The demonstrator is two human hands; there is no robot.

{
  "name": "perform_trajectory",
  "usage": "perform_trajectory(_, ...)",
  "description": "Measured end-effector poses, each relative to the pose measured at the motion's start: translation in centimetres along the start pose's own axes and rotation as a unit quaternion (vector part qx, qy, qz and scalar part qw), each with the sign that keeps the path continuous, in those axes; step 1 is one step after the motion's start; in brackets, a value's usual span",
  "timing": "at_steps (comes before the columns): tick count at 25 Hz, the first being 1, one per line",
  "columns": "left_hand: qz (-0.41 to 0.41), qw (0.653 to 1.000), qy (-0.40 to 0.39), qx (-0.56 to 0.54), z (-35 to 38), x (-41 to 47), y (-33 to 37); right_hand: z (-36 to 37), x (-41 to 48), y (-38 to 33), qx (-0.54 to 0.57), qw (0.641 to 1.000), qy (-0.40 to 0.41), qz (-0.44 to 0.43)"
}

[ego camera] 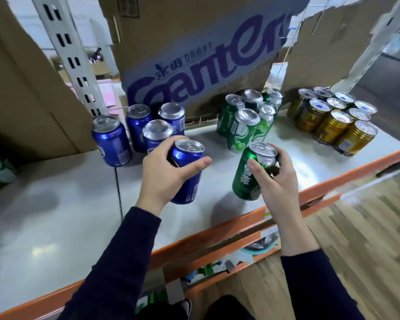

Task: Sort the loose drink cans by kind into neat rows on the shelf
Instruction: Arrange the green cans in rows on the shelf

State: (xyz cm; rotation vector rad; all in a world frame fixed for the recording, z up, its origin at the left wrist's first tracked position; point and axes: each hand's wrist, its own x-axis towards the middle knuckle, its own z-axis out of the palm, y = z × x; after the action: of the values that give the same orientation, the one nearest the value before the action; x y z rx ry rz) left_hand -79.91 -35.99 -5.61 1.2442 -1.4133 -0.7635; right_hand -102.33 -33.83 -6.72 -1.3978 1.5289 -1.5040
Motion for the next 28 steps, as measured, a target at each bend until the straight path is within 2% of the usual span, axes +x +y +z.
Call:
perform_trajectory(4,-0.015,0.999,0.024,0.02,4.1,0.8,0.4,-3.3,4.9,2.6,-0.014,1.0,-0.017,-0.019)
perform_trajectory(12,-0.04,0.987,0.14,0.073,11.4,-2.1,2.1,-8.7,17.3,5.9,-0.079,0.989,-0.069,-0.108)
perform_trajectory(16,-0.064,0.972,0.204,0.093,13.2,-4.0,2.8,-8.5,20.4,7.9,-0.124,0.983,-0.107,-0.087)
perform_trajectory(20,-0.083,0.961,0.24,0.105,13.6,-4.8,3.5,-9.1,20.1,9.2,-0.152,0.977,-0.134,-0.069)
perform_trajectory(24,-0.087,0.947,0.28,0.134,12.7,-5.7,3.8,-8.4,15.0,9.6,-0.151,0.978,-0.141,-0.039)
perform_trajectory(26,-0.091,0.929,0.312,0.175,11.5,-6.2,3.8,-7.1,12.0,9.2,-0.132,0.968,-0.21,-0.044)
perform_trajectory(28,-0.092,0.92,0.322,0.205,10.0,-6.3,3.9,-5.5,9.8,8.7,-0.145,0.94,-0.293,-0.097)
